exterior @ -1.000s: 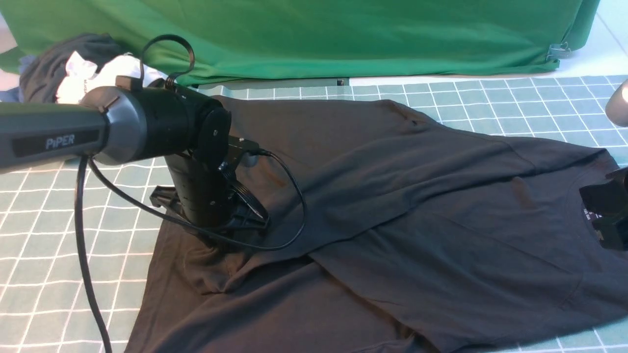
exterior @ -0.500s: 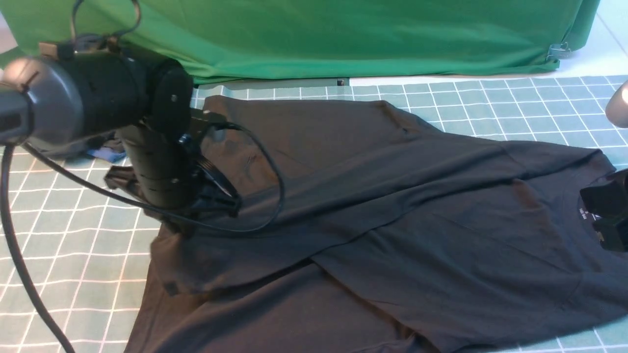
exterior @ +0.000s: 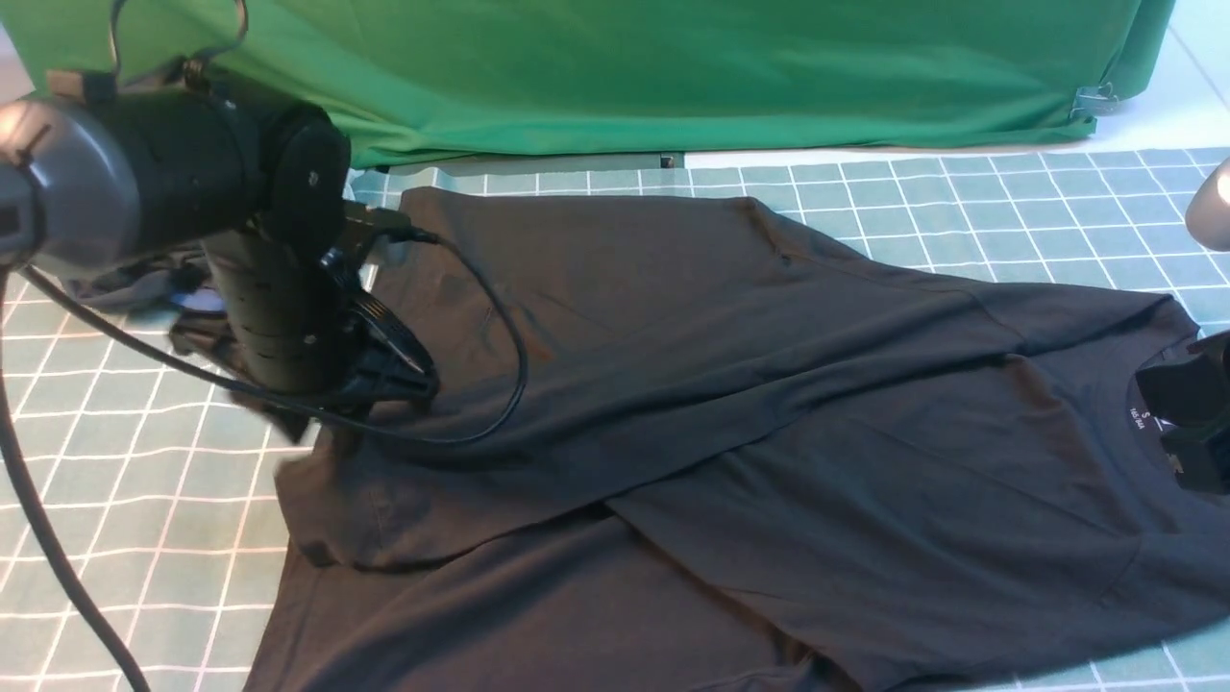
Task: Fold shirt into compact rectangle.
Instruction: 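Grasp the near edge of the shirt at its hem and shoulder corners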
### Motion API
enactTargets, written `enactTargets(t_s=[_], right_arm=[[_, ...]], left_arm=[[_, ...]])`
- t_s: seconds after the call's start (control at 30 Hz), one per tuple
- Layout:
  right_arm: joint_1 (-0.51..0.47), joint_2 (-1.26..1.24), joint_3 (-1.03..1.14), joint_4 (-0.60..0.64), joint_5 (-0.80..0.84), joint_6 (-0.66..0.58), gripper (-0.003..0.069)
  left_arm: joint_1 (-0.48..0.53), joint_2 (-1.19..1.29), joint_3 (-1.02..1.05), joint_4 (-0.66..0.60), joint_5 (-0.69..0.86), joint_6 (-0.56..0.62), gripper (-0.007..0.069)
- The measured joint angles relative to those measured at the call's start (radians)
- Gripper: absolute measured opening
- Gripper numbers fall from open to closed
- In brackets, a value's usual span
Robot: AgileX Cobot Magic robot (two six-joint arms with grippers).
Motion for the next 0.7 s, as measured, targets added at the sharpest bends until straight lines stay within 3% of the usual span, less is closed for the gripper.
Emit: enactTargets(t_s=[0.07,0.17,0.43,0.7], right_arm=[[0.0,0.0,0.0,0.0,0.0,0.0,0.0241],[0.0,0.0,0.0,0.001,0.0,0.0,0.0241],[0.0,0.0,0.0,0.001,0.0,-0.025,0.0241],[0.0,0.0,0.0,0.001,0.0,-0.029,0.0241]], left_arm=[[0.001,-0.023,-0.008,0.017,0.076,-0.007,0.0375],[0.003,-0.098,0.028,0.0,0.087,-0.034,0.0407],[0.003,-0.296,0.294,-0.232,0.037,-0.041,0.0415],[0.003,-0.291,0.52,-0.208,-0.138,-0.085,0.0415]])
